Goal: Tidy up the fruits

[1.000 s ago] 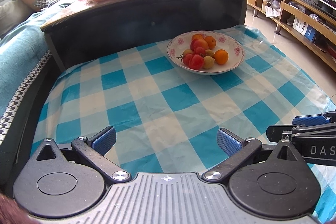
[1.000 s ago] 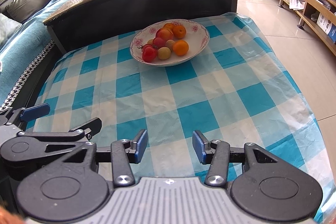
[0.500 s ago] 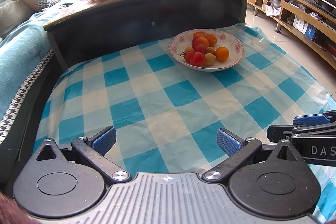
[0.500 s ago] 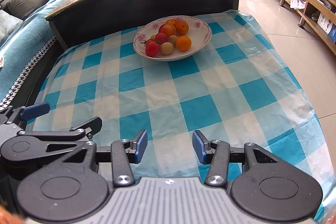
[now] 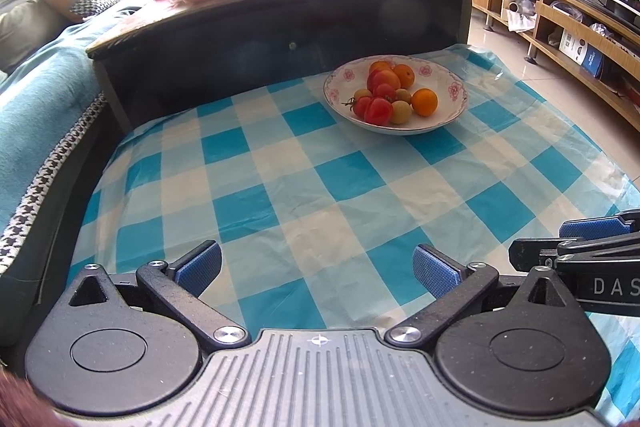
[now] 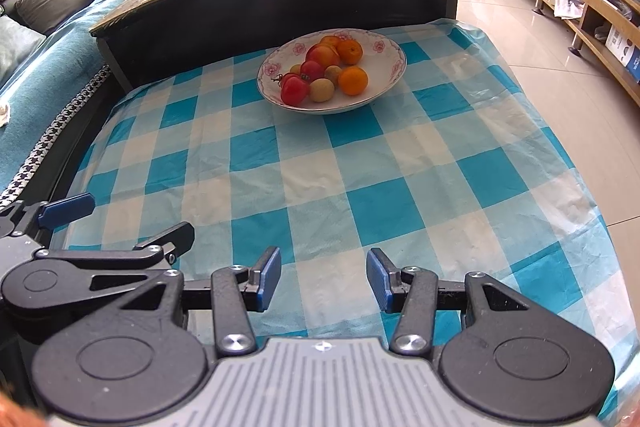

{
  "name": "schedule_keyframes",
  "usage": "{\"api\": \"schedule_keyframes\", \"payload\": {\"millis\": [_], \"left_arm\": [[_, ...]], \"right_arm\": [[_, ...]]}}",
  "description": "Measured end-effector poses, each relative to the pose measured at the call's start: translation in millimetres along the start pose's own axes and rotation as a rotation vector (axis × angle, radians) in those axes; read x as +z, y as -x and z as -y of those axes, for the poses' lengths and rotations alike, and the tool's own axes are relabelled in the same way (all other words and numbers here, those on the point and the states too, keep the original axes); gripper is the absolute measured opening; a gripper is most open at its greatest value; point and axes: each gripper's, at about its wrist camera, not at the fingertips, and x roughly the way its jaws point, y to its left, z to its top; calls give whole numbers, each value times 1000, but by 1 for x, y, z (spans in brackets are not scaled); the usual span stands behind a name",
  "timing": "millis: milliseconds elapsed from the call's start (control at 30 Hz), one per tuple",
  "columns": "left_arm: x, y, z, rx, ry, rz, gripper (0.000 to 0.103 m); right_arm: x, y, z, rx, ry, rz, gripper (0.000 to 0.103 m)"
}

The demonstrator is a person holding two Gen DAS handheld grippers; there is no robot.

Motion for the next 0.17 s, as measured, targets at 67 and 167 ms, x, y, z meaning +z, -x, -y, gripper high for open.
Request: {"api": "schedule_keyframes", "payload": {"millis": [67, 167], "left_arm": [[0, 0, -1, -2, 2, -1, 103], [0, 2, 0, -1, 5, 1, 103]], "right_arm": [[0, 0, 0, 2, -2, -1, 50], [-1, 0, 0, 3, -2, -1, 50]]}}
